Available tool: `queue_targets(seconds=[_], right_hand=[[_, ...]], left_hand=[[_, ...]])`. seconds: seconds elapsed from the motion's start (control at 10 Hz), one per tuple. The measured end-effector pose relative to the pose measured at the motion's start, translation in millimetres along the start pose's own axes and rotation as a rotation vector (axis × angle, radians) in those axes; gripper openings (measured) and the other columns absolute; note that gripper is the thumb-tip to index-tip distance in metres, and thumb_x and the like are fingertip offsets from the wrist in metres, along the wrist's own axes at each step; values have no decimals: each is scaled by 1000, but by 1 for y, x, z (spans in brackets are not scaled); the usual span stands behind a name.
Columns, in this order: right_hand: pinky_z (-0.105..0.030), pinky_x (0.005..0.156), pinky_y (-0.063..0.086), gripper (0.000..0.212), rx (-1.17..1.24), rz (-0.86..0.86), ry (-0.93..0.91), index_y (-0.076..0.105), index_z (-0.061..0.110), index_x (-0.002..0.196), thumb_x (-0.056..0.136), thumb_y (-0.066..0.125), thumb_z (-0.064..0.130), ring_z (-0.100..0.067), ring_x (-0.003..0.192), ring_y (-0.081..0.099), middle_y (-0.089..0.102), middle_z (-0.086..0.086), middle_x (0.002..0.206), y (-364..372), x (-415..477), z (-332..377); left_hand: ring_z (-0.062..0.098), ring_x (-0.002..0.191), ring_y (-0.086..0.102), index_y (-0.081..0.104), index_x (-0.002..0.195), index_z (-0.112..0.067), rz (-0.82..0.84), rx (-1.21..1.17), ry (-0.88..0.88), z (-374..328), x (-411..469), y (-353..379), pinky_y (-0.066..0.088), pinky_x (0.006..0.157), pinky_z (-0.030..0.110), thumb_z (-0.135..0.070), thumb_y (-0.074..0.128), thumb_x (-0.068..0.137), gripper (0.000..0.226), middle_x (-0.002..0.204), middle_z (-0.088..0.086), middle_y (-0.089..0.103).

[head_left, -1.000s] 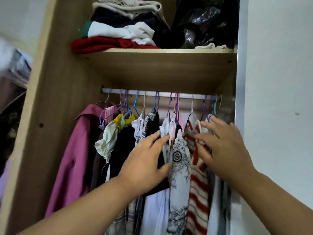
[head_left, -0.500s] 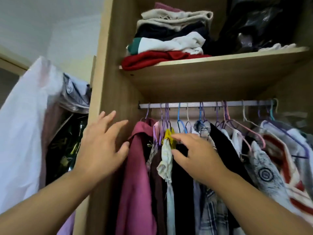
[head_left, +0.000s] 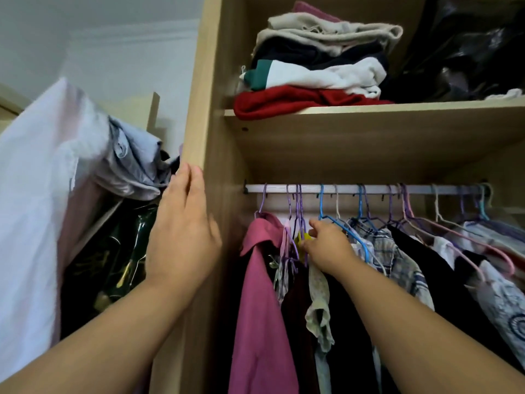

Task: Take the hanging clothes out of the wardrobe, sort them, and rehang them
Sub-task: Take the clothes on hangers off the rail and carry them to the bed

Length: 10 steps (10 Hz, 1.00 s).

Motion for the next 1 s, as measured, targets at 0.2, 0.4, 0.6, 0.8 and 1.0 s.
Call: queue_targets(seconds=[0.2, 0.4, 0.6, 0.8, 1.0], right_hand=[[-35, 79, 49, 17, 50, -10, 143, 66, 3, 95, 87, 57, 14, -32, 94, 61, 65, -18, 94, 15, 26, -13], [-28, 74, 34, 27, -70, -9, 292, 58, 0, 112, 94, 43, 14, -31, 110, 54, 57, -17, 117, 23, 34, -15], [-28, 72, 38, 28, -91, -79, 307, 62, 1, 111, 92, 47, 16, -33, 103, 59, 62, -19, 113, 9, 40, -23], [-28, 64, 37, 36, -187, -139, 234, 49, 5, 63, 96, 46, 20, -29, 74, 50, 48, -8, 65, -24, 50, -3], [-27, 65, 35, 28, -173, -157, 150, 54, 5, 72, 95, 48, 20, -31, 82, 55, 52, -9, 72, -51, 32, 7]], left_hand=[[25, 136, 33, 22, 149, -16, -18, -81, -127, 12, -3, 0, 45, 94, 42, -12, 55, 82, 75, 156, 6, 19], [25, 131, 41, 20, 149, -22, -3, -96, -140, 15, -3, 2, 48, 84, 42, -15, 54, 83, 74, 155, 2, 17], [29, 127, 47, 22, 148, -21, -15, -90, -137, 15, -4, 2, 48, 84, 40, -14, 55, 81, 74, 155, 4, 19], [27, 131, 43, 25, 148, -17, -25, -133, -111, 15, -4, 3, 47, 89, 39, -10, 56, 81, 74, 155, 6, 21], [29, 131, 42, 30, 146, -14, -20, -138, -105, 15, -3, 3, 48, 89, 40, -8, 59, 79, 74, 153, 10, 25]])
Point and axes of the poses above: each hand's wrist, its own x-axis towards the middle knuckle, its own y-axis out of the palm, z = x × y, the point moved 9 cm from there along x, towards the middle knuckle
